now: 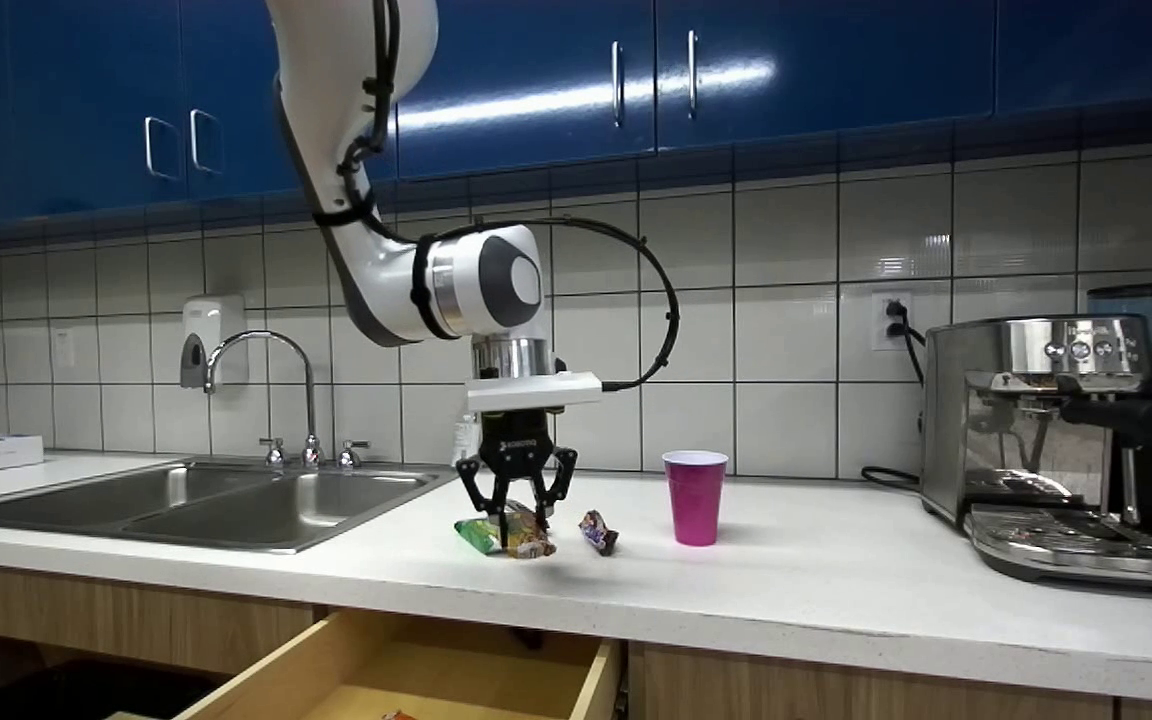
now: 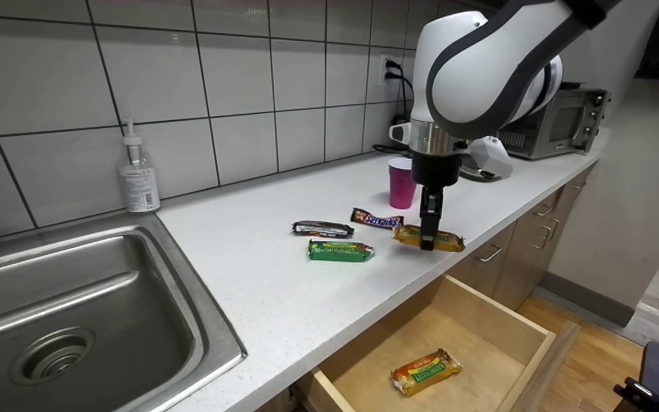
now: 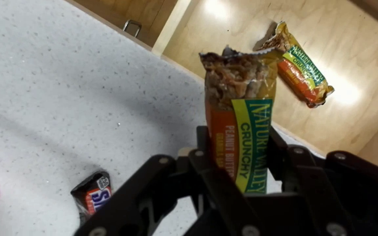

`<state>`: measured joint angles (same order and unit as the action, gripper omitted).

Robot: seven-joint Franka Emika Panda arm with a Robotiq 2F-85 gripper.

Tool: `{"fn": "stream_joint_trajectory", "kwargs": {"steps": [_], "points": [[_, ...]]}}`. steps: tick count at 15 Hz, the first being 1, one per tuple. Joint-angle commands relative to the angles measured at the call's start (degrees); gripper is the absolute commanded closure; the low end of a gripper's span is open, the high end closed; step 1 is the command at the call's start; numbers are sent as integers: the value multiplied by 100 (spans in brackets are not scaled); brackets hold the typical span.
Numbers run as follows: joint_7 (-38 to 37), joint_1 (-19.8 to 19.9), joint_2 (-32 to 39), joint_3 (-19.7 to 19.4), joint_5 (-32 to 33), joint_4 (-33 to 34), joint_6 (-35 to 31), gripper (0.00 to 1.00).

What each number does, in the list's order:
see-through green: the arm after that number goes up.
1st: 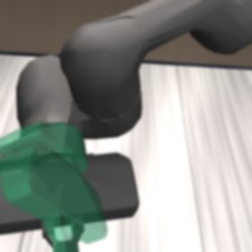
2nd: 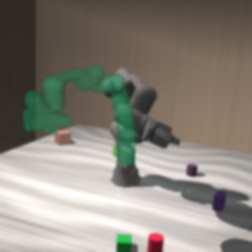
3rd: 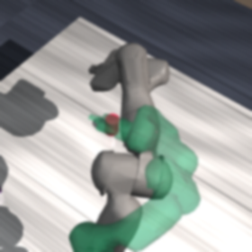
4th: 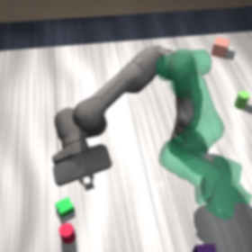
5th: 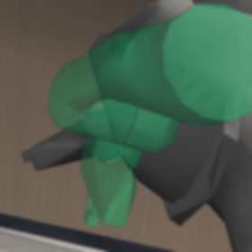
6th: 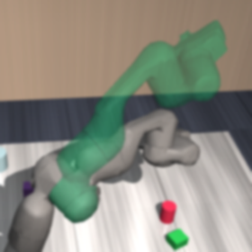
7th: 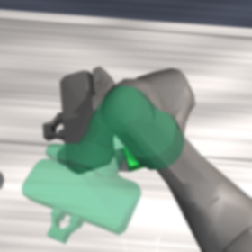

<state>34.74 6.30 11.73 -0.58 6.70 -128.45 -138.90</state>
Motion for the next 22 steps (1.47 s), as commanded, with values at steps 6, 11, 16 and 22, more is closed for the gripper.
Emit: {"fn": "stream_joint_trajectory", "kwargs": {"steps": [6,11,16,22], "points": [[2030,-61,-759,135,-184,-773,265,83],[2686,-184,-819,111,-66,-1119,245,83],[3040,-313,-751,118,93,-1373,178,83],[3125,-466,-614,145,241,-1617,-3,83]]}}
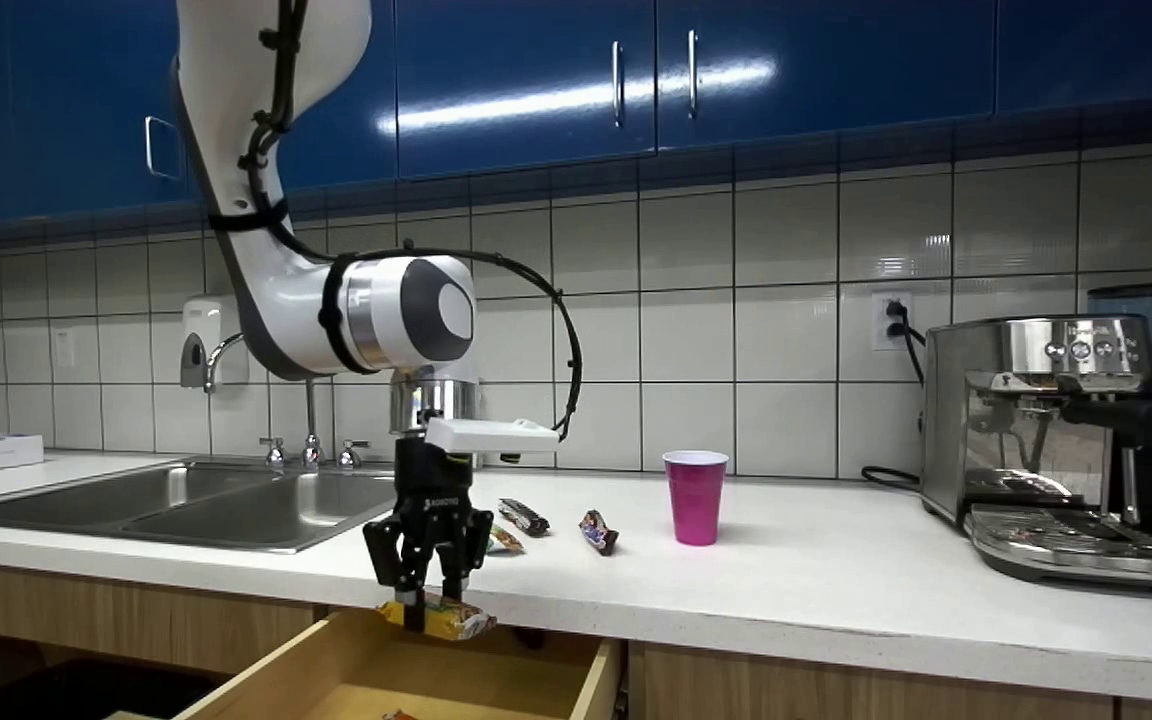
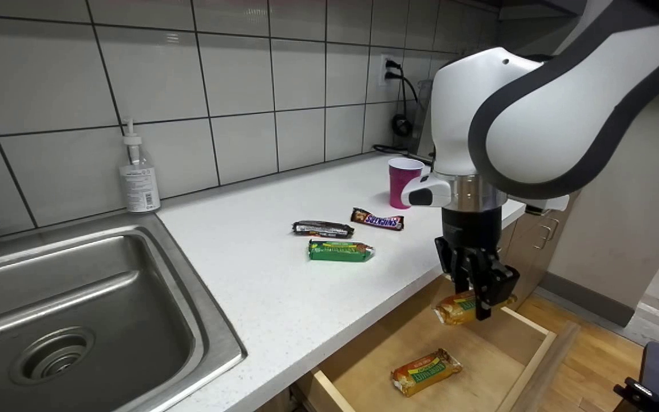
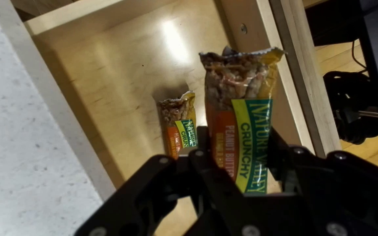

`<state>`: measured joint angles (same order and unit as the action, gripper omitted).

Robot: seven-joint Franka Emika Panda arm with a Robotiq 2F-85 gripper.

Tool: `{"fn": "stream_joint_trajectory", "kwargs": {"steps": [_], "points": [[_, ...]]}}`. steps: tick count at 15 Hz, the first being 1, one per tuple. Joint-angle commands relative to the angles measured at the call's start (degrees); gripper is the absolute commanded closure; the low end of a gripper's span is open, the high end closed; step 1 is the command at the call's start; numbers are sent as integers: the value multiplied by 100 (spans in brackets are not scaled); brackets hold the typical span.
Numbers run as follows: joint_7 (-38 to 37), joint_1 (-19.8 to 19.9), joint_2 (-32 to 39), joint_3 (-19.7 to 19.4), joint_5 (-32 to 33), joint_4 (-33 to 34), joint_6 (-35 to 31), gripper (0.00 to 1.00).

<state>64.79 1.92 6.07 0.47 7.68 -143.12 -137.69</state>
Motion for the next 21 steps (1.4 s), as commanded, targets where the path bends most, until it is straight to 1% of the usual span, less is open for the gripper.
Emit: {"fn": "stream_joint_trajectory", "kwargs": {"steps": [1,4,13,14,16,19,20,21], "points": [[106,-45,-22,46,172,-173,-139,83],[47,-80,59,73,253,-239,-234,83],[-107,-109,325,127,198,-278,-671,83],[-169,-124,333,115,269,-291,-715,36],[-172,-120,337,124,236,-299,-760,26],[-141,-106,248,153,139,-310,-742,3],[-124,-99,203,169,79,-299,-702,0],[-119,-95,168,181,31,-288,-665,0]]}}
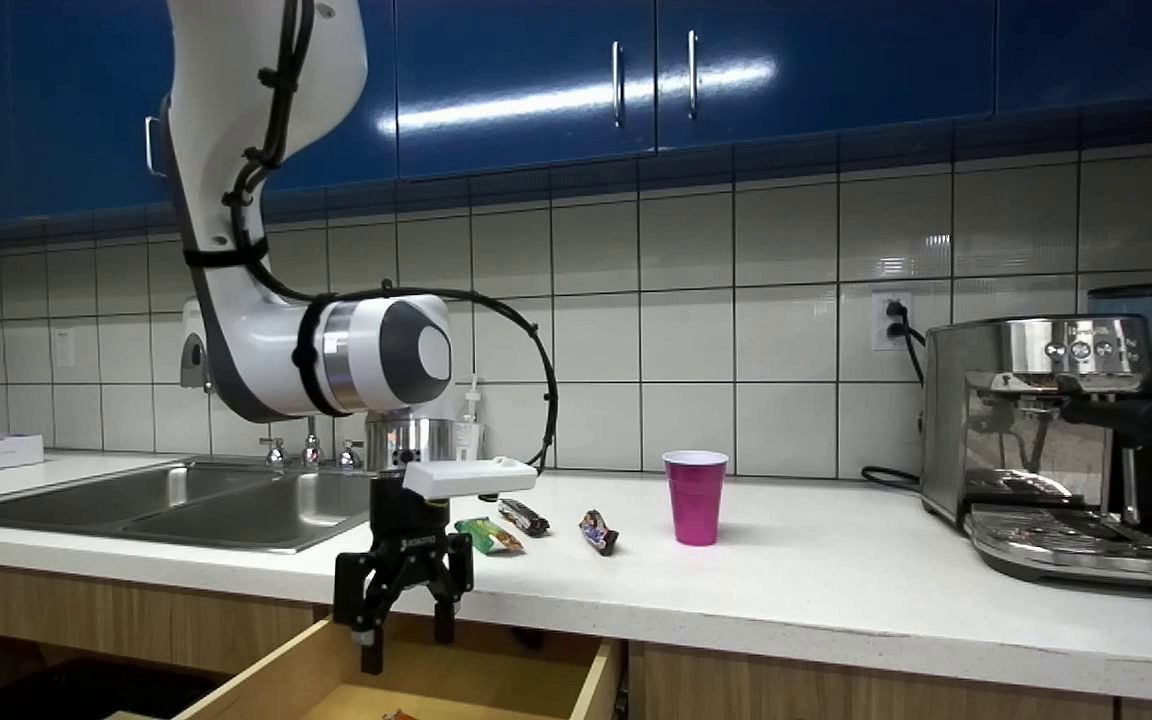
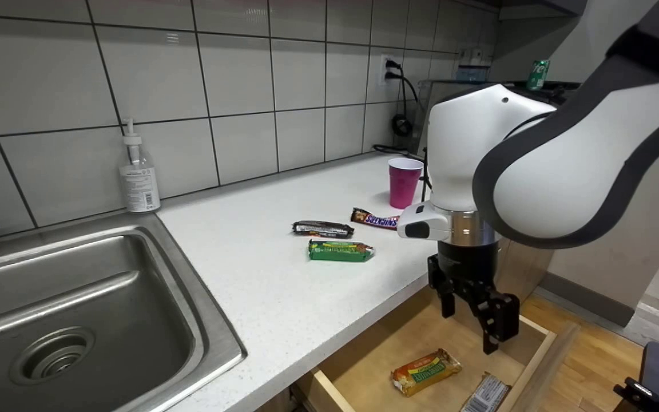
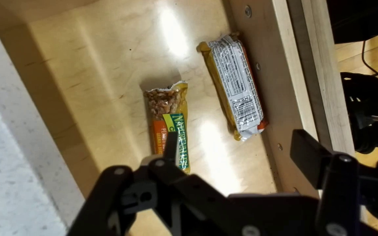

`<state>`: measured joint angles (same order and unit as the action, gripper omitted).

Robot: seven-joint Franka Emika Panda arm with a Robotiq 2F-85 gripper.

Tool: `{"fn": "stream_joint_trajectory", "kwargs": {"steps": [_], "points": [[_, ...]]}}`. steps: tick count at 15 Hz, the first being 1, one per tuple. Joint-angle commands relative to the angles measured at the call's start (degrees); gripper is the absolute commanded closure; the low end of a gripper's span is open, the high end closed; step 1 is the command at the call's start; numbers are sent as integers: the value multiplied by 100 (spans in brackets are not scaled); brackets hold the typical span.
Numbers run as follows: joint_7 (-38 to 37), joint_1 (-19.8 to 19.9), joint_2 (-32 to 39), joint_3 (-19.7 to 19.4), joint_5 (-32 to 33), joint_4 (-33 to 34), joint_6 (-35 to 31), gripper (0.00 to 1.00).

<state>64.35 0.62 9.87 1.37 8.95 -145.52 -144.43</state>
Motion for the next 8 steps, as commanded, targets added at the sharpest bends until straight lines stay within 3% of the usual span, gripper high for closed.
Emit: {"fn": "stream_joint_trajectory", "kwargs": {"steps": [1,8], "points": [[-73,39,-269,108,-176,-25,80,0],[-224,-12,-568,141,-754,342,555,0]]}}
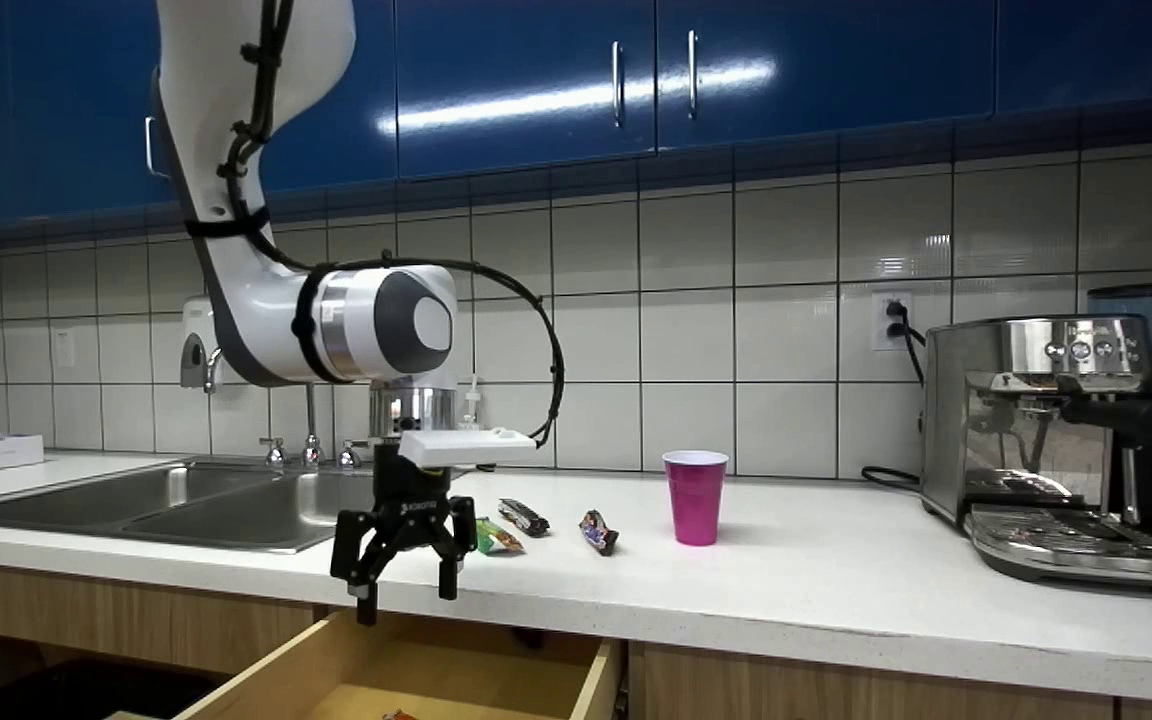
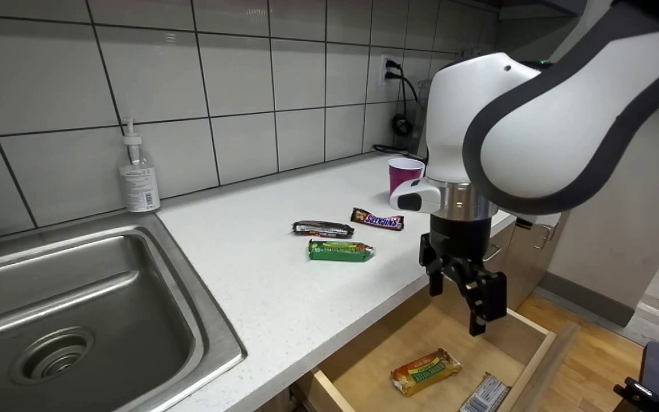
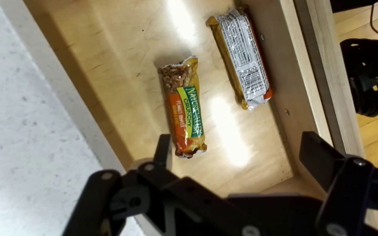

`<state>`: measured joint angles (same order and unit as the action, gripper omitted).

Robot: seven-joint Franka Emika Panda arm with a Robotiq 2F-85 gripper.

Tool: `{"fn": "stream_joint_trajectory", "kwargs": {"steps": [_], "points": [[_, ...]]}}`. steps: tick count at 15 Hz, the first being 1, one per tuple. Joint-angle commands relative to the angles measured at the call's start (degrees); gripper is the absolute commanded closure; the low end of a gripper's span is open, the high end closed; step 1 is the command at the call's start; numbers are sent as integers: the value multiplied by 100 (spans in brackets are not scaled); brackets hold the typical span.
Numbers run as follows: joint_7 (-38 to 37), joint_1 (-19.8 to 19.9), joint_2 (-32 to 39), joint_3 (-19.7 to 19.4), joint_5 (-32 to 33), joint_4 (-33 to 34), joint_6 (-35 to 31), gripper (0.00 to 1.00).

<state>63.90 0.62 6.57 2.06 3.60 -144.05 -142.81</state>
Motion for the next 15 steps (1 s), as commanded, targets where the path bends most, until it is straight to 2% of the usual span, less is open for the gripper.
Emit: {"fn": "stream_joint_trajectory", "kwargs": {"steps": [1,10,15], "points": [[-248,-30,-254,77,-261,303,488,0],[-732,-121,21,80,-332,1251,847,0],[-970,-125,408,90,-276,1893,967,0]]}}
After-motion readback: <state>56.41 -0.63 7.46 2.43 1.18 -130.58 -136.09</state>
